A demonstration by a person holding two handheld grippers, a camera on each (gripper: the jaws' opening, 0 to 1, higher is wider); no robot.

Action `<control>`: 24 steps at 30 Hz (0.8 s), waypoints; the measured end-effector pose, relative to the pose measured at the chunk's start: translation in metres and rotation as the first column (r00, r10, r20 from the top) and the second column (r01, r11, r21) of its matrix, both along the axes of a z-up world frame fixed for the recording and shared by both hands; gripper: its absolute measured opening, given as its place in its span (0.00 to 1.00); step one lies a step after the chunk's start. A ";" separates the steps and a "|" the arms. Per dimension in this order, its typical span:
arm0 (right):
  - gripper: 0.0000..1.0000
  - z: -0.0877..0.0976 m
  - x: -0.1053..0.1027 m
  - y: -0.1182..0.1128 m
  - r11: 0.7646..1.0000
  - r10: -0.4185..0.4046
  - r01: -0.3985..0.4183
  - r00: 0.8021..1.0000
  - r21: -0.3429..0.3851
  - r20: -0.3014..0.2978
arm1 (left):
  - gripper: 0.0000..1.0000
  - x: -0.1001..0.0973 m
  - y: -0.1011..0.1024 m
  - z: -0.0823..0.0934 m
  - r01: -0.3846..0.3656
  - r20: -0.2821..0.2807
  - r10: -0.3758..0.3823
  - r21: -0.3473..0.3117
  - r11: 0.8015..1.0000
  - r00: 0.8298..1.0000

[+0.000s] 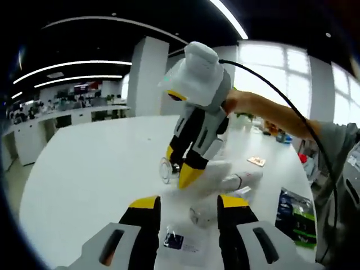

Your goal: Arrange the skincare products in the storage area until every visible bottle or jar stands upright without overlapping.

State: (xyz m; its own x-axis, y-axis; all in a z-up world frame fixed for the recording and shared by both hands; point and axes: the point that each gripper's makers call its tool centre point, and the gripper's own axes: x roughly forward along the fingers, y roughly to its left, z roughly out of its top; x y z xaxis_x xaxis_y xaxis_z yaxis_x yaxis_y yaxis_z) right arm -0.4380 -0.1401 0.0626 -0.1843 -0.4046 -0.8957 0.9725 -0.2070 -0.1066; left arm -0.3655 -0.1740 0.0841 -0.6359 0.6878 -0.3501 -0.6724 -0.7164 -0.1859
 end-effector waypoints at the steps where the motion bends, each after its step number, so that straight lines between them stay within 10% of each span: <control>1: 0.27 0.005 -0.001 -0.001 1.000 -0.001 0.001 1.000 -0.031 -0.013 | 0.41 0.000 0.001 0.000 0.000 -0.001 0.000 0.000 1.000 1.000; 12: 0.27 0.050 -0.001 0.018 0.955 -0.083 0.051 0.992 -0.293 -0.097 | 0.41 -0.006 0.022 0.000 0.014 -0.010 -0.014 -0.012 1.000 1.000; 24: 0.27 0.086 0.008 0.060 0.777 -0.217 0.074 0.964 -0.625 -0.155 | 0.44 -0.012 0.060 0.018 0.051 -0.076 -0.050 0.014 0.999 0.996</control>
